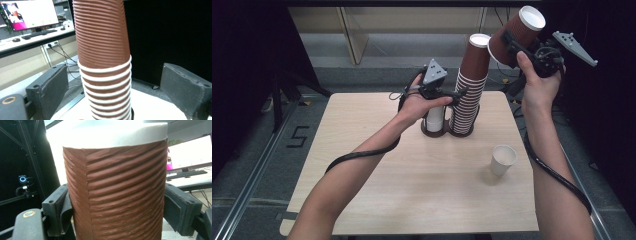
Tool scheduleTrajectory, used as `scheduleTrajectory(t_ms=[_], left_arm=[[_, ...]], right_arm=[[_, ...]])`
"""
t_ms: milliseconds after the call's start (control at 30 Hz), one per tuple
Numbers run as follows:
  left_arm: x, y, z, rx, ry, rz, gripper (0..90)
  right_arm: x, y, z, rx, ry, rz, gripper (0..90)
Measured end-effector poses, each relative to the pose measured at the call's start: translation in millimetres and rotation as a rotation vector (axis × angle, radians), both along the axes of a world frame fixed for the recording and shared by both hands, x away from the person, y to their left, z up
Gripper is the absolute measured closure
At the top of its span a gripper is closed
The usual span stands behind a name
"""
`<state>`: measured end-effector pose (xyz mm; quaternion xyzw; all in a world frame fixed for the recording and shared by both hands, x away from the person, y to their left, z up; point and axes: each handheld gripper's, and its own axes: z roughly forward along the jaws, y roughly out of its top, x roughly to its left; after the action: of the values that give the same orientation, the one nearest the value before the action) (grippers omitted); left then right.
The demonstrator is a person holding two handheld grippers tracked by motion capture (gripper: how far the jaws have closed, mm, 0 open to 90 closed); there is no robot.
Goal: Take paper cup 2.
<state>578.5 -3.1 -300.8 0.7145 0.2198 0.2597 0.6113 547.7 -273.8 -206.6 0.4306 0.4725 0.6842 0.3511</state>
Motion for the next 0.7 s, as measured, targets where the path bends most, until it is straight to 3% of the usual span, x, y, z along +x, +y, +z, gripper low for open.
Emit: scheduleTrajectory(t_ms=[67, 167, 333, 400, 533, 700], left_arm=[[-2.7, 3.4, -0.6, 0.002, -0.004, 0.002, 7.6], [-19.2, 22.8, -5.7, 0.005, -0.007, 0.009, 7.6], [-36.3, 38.3, -13.3, 0.017, -0.012, 0.011, 7.6], [-51.7, 50.8, -19.9, 0.008, -0.014, 0.01, 7.6], [-64.8, 60.1, -28.3, 0.012, -0.014, 0.006, 7.6], [-84.9, 76.7, -44.3, 0.031, -0.008, 0.006, 7.5]], right_arm=[[-3.5, -1.3, -1.9, 0.005, 0.006, 0.004, 19.4], [-13.4, -3.8, -8.4, -0.023, 0.012, 0.011, 19.4], [-23.6, -3.6, -16.6, -0.047, 0.017, 0.021, 19.4], [-31.7, -2.2, -24.6, -0.058, 0.023, 0.029, 19.4], [-39.2, 0.7, -34.4, -0.066, 0.031, 0.045, 19.4], [-51.2, 11.7, -55.5, -0.064, 0.076, 0.085, 19.4]])
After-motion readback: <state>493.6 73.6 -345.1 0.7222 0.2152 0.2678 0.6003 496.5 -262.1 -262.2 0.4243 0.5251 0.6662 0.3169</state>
